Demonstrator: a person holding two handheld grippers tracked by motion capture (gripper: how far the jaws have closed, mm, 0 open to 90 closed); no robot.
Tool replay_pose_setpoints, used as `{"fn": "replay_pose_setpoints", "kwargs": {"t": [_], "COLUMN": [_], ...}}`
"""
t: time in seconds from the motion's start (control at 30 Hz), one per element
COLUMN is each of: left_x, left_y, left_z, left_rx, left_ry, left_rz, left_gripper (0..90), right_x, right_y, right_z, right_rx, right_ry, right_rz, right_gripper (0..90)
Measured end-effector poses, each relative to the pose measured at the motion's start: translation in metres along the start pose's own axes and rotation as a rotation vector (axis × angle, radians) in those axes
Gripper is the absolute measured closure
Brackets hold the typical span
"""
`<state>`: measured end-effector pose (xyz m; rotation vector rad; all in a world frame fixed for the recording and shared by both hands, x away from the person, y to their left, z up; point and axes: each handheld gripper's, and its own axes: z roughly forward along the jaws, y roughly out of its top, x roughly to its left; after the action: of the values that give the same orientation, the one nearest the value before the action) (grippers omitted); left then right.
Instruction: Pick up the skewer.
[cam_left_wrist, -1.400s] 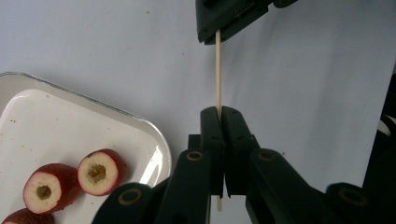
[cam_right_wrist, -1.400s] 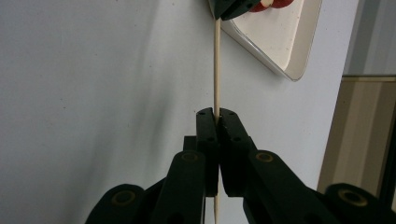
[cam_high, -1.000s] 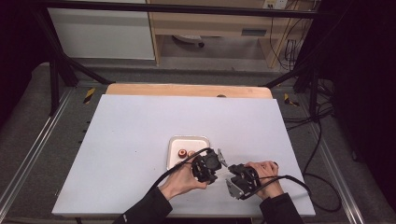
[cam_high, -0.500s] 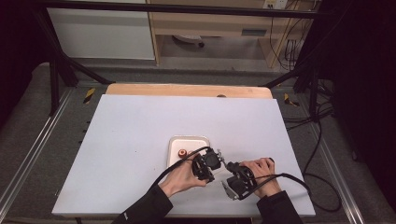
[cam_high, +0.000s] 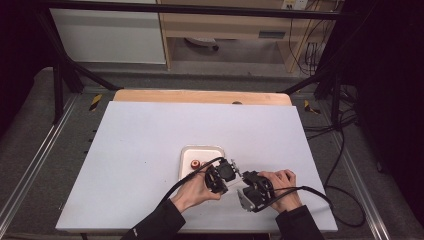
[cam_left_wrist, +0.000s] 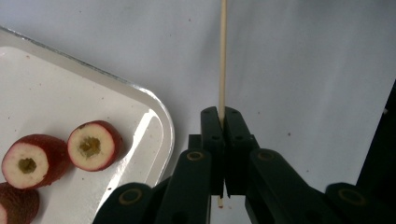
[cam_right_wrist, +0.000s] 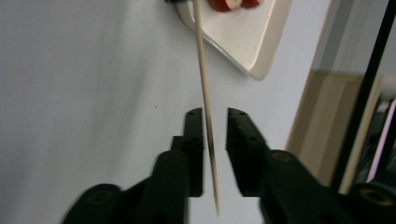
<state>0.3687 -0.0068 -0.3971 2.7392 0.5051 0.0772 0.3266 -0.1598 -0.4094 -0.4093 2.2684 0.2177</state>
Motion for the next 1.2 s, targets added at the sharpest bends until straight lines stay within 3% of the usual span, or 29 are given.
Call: {"fn": "replay_pose_setpoints", "kwargs": {"t": [0.13, 0.2, 0.33, 0.5, 0.67, 0.87, 1.1, 1.2], "left_x": [0.002, 0.004, 0.005, 0.008, 0.011, 0.014, 0.019, 0.021], "left_y": [-0.007, -0.011, -0.021, -0.035, -0.054, -0.077, -0.107, -0.121], "left_z": [-0.001, -0.004, -0.011, -0.02, -0.028, -0.036, -0.041, -0.043], "left_rx": [-0.018, -0.019, -0.045, -0.099, -0.173, -0.271, -0.369, -0.407], "left_ry": [0.009, 0.014, 0.026, 0.047, 0.069, 0.09, 0.124, 0.139], "left_rz": [-0.012, -0.009, -0.012, -0.018, -0.05, -0.1, -0.179, -0.21], "left_gripper": [88.4, 88.4, 88.4, 88.4, 88.3, 88.3, 88.3, 88.2], "right_x": [-0.005, -0.007, -0.01, -0.009, -0.006, -0.002, -0.005, -0.008], "right_y": [-0.012, -0.019, -0.032, -0.046, -0.059, -0.069, -0.067, -0.064], "right_z": [-0.003, -0.006, -0.008, -0.007, -0.003, 0.001, 0.005, 0.005], "right_rx": [-0.047, -0.074, -0.1, -0.142, -0.148, -0.156, -0.128, -0.126], "right_ry": [0.01, 0.03, 0.071, 0.12, 0.163, 0.203, 0.246, 0.257], "right_rz": [0.224, 0.368, 0.57, 0.781, 0.952, 1.105, 1.2, 1.217], "right_gripper": [53.8, 49.3, 36.5, 26.7, 18.3, 10.0, 5.4, 3.9]}}
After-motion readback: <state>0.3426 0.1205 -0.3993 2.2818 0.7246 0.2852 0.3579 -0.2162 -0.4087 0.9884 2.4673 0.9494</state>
